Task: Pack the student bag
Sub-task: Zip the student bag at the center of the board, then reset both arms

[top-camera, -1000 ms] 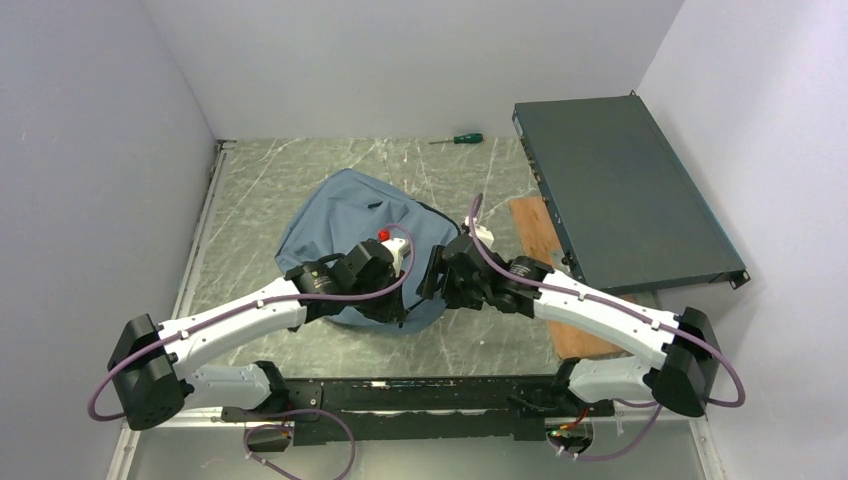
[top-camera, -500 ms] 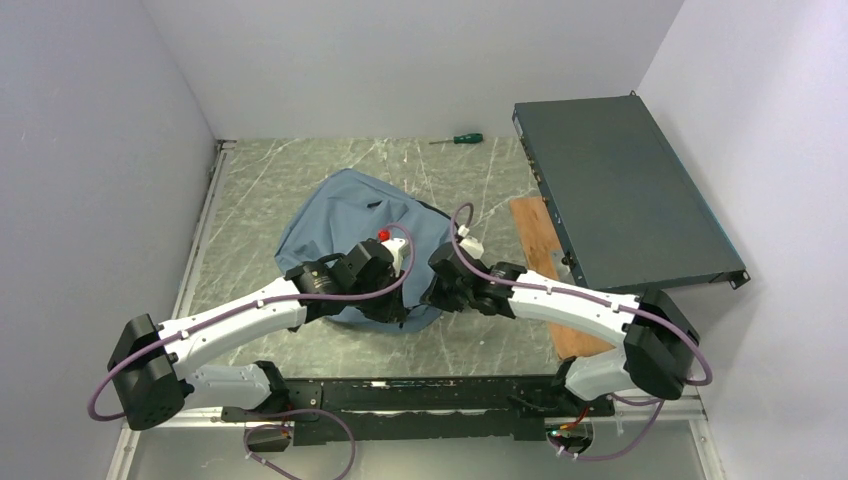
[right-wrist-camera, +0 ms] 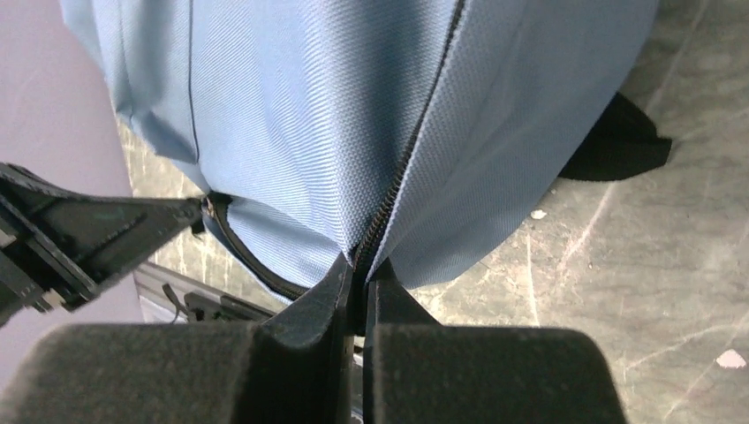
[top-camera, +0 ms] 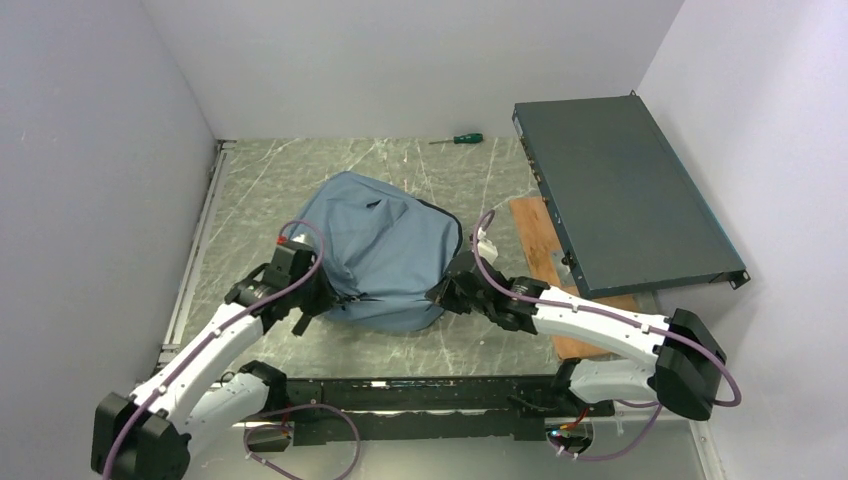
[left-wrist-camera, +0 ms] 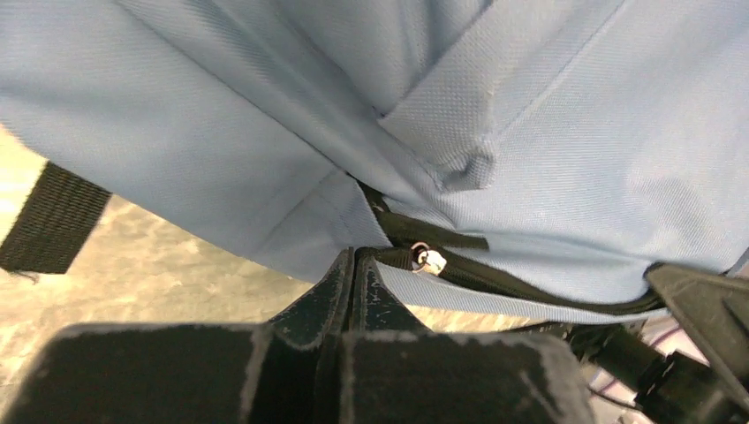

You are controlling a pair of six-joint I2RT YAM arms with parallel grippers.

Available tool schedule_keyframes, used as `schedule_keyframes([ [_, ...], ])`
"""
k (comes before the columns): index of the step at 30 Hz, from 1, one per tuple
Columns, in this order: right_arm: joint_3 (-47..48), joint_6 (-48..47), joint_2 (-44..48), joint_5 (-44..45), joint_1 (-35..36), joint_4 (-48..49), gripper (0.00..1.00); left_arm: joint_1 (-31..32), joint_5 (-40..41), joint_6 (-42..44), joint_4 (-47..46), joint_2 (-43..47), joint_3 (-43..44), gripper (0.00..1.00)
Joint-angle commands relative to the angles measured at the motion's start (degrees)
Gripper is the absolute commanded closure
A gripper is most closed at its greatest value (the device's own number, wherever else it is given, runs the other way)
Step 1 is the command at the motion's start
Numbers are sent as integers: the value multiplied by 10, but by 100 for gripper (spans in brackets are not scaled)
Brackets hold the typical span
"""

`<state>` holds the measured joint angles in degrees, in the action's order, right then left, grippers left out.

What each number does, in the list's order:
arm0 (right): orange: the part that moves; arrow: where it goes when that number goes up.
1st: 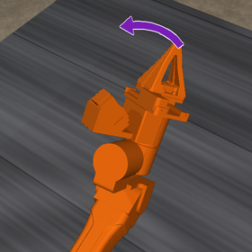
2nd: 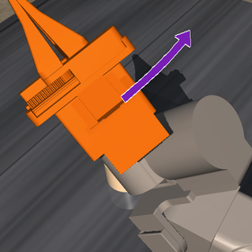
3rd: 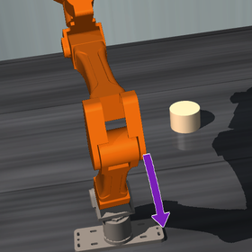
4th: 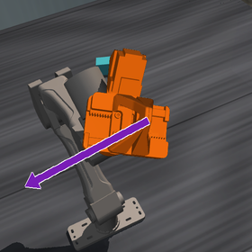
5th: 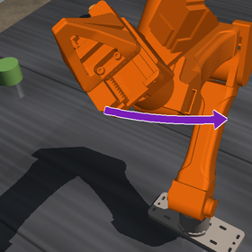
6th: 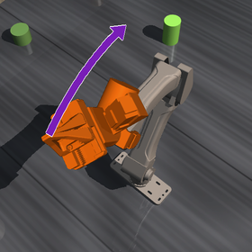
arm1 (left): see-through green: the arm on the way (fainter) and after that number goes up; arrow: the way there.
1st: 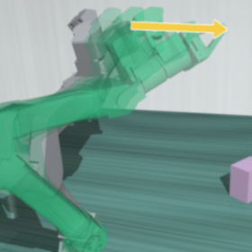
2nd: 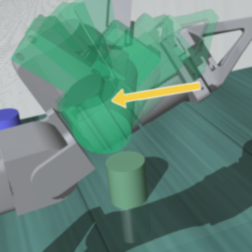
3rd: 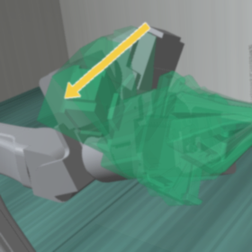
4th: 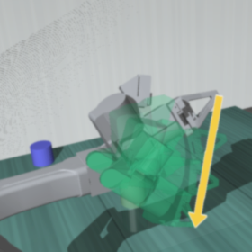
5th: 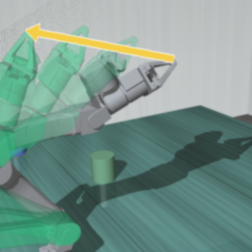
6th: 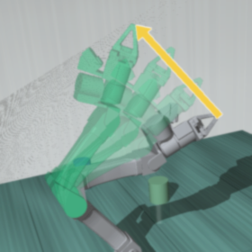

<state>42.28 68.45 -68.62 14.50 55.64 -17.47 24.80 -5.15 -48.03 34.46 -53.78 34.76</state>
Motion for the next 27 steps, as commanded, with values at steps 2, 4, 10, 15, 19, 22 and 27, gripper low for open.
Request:
schedule_keyframes([
  [2, -8, -131, 31, 20, -11, 4, 100, -67, 137, 24, 85, 38, 20, 100],
  [4, -7, -178, 38, -6, -10, 24, 98, -67, 128, 37, 99, 39, 46, 100],
  [10, 9, -289, 61, -46, -7, 11, 43, -67, 116, 42, 128, 91, 77, 48],
  [15, 56, -345, 81, -49, -7, -39, 22, -67, 91, 76, 115, 139, 102, 22],
  [19, 122, -394, 85, -49, -7, -99, 14, -67, 43, 126, 87, 165, 148, 9],
  [22, 194, -424, 91, -32, -7, -139, 8, -67, 10, 162, 55, 182, 195, 1],
  [27, 338, -479, 93, 21, -7, -208, 0, -67, -7, 229, 43, 186, 315, 0],
])
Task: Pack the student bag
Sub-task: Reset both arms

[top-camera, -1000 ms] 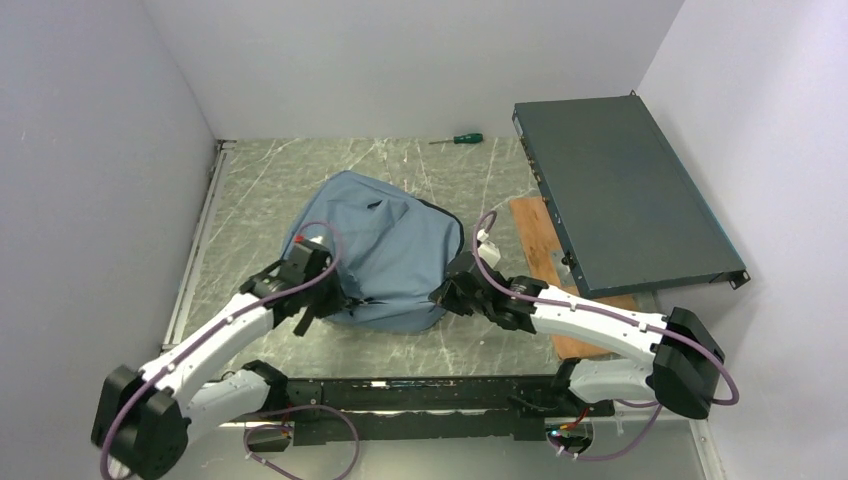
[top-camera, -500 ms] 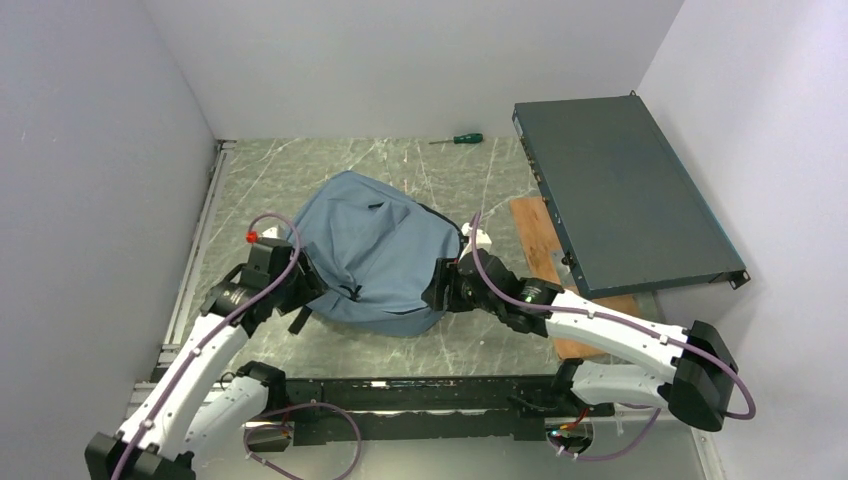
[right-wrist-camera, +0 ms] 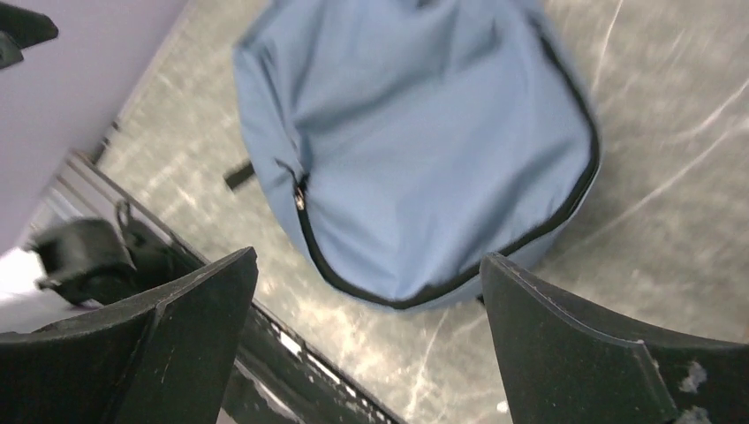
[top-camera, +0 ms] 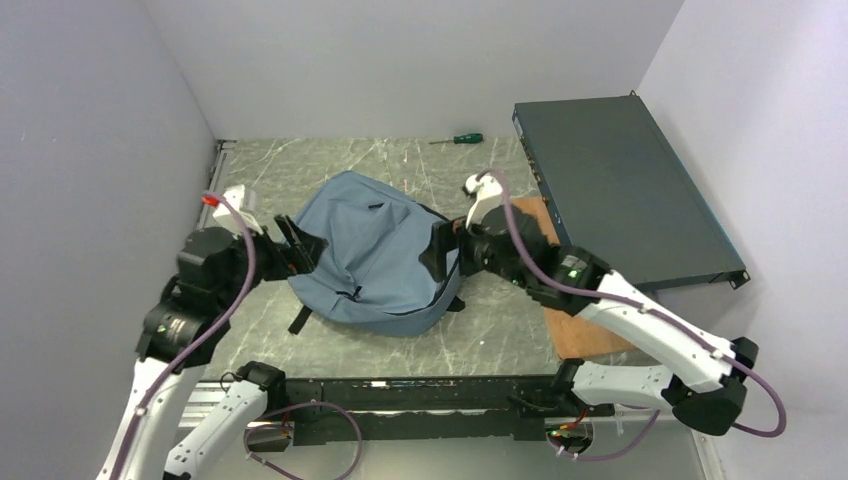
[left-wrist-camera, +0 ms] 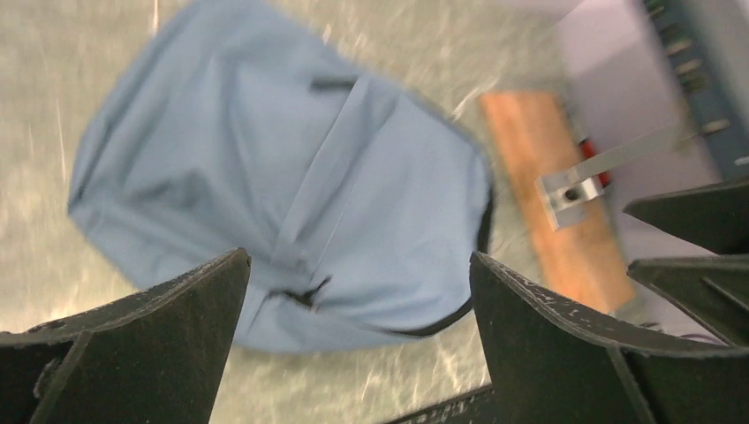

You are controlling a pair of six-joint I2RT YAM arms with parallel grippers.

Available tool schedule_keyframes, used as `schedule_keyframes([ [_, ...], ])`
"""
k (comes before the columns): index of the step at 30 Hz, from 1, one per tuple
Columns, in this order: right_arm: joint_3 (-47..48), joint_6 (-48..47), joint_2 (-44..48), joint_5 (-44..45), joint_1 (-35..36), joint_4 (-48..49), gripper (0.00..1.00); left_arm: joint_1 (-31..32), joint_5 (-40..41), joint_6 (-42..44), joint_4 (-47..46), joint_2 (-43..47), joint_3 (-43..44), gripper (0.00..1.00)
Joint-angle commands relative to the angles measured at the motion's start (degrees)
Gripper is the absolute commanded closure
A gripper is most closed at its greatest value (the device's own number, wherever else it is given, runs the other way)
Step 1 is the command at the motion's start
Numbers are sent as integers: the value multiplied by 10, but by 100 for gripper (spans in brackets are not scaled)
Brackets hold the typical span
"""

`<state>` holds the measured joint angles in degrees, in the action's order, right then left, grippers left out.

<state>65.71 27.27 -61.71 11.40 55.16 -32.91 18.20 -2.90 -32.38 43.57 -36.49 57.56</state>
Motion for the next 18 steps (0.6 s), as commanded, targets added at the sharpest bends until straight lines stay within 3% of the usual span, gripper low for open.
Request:
schedule_keyframes([
  [1, 130, -80, 27, 64, -2, -63, 0, -1, -30, 84, -53, 16, 105, 0],
  [8, 270, -176, 69, 126, -2, -82, 0, -1, -30, 141, -127, 60, 179, 0],
  [18, 228, -225, 178, 202, -2, 5, 0, -1, -14, 159, -135, 72, 205, 0],
])
